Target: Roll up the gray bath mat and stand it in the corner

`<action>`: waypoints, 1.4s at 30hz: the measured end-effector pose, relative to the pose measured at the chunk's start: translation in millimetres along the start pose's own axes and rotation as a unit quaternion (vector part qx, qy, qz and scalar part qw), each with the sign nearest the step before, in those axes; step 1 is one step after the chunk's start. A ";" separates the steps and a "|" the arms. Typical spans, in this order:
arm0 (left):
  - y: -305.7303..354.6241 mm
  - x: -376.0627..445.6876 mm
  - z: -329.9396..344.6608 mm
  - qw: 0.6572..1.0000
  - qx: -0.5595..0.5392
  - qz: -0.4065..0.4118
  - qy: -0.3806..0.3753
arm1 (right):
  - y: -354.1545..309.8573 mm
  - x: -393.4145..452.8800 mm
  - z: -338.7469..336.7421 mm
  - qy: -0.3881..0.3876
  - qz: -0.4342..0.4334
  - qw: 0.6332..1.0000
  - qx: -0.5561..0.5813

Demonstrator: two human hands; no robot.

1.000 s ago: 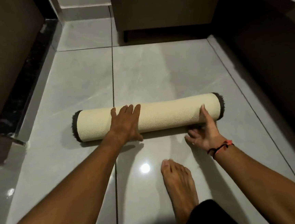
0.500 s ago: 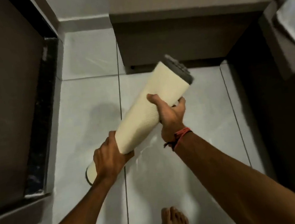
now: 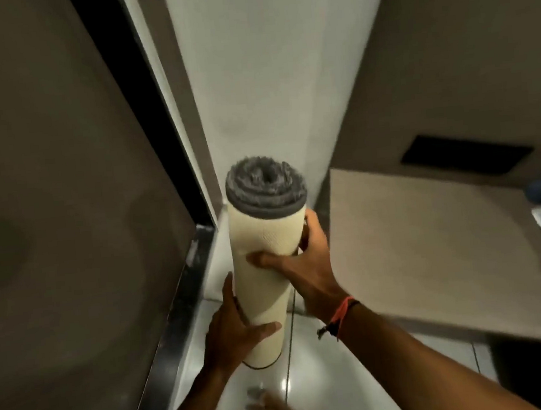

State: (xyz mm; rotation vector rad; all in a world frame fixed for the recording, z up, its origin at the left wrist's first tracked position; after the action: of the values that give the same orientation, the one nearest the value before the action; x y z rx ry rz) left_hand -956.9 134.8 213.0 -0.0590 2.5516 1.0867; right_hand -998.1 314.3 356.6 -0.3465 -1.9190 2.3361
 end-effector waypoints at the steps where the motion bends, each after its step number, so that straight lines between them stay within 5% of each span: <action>1: 7.9 22.8 -7.5 0.999 -0.032 0.003 -0.013 | -3.1 20.0 7.9 -0.012 -0.003 1.000 -0.011; 14: 8.4 229.2 -27.6 0.970 -0.195 -0.123 0.073 | 30.9 244.7 65.8 -0.128 0.005 0.988 -0.091; 29: -10.2 298.9 14.3 0.933 -0.170 -0.282 0.145 | 154.8 355.7 80.5 -0.238 0.124 0.957 -0.114; 42: -30.5 332.3 8.4 0.959 -0.128 -0.250 -0.042 | 178.9 368.9 61.1 -0.221 0.211 0.947 -0.098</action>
State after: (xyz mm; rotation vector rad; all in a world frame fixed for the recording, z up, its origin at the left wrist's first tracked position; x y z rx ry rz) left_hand -1258.6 153.6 71.5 -0.6706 2.1299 1.1648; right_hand -1358.0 300.6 151.4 -0.2901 -2.5113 2.6717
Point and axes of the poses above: each hand's wrist, its own x-axis towards the middle knuckle, its own z-axis out of the palm, y = z × x, the point moved 8 cm from there along x, towards the middle knuckle, and after that the axes turned 11 degrees about x, right-handed, at the moved point
